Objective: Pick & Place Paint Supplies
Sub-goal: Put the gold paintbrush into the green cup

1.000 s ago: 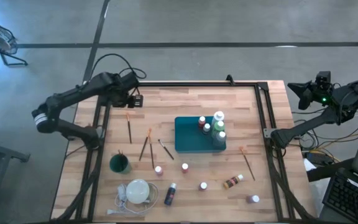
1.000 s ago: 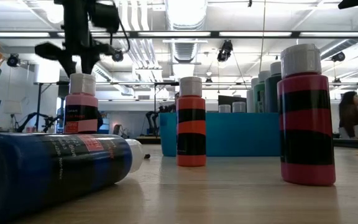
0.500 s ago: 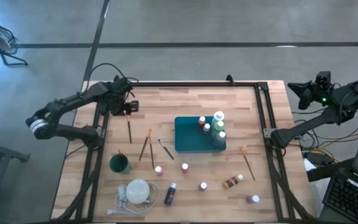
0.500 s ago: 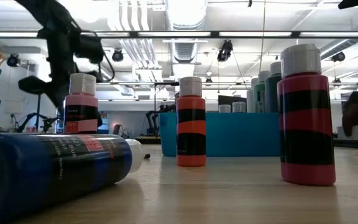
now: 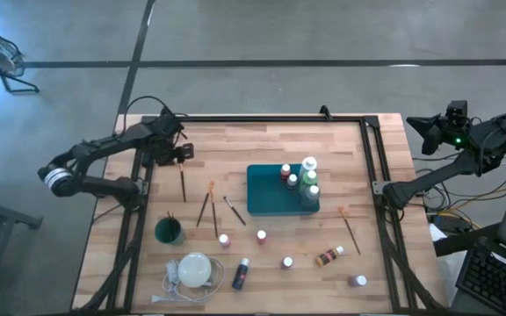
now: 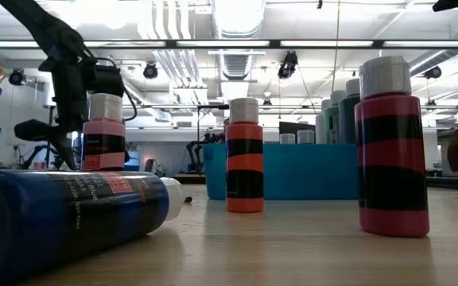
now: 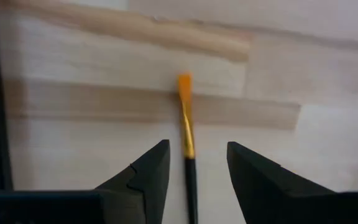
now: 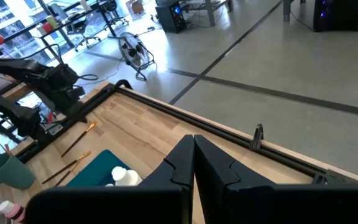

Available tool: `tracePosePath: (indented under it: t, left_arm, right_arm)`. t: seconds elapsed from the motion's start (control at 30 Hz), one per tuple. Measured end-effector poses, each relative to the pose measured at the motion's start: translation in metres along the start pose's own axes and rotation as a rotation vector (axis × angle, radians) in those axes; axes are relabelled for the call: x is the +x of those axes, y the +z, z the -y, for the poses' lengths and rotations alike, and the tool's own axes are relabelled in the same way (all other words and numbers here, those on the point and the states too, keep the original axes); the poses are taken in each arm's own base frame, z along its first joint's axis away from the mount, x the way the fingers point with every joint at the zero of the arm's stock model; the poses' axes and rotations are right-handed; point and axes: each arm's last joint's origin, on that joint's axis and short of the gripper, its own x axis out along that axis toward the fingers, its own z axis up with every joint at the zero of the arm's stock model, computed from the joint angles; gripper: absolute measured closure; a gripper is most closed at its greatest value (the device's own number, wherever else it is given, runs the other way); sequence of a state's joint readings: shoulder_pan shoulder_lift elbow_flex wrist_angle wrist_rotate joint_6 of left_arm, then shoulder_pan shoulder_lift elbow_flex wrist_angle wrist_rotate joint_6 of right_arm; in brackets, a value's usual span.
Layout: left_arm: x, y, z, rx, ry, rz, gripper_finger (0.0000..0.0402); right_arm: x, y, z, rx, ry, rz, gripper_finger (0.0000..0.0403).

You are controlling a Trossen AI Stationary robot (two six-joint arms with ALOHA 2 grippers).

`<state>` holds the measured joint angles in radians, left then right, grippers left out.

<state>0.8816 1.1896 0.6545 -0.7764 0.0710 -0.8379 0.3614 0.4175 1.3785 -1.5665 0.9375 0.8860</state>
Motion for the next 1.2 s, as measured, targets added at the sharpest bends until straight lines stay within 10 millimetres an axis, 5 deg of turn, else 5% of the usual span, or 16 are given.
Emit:
tracePosePath:
  t: [0.8, 1.2]
  left_arm:
    - [0.042, 0.020, -0.004, -0.012, 0.035, -0.026, 0.0218]
    - [0.043, 0.019, -0.005, -0.014, 0.073, -0.004, 0.0303]
  right_arm:
    - [0.000, 0.000, 0.000, 0.000, 0.000, 0.000, 0.0394]
    - [0.000, 0.000, 0.000, 0.000, 0.000, 0.000, 0.0394]
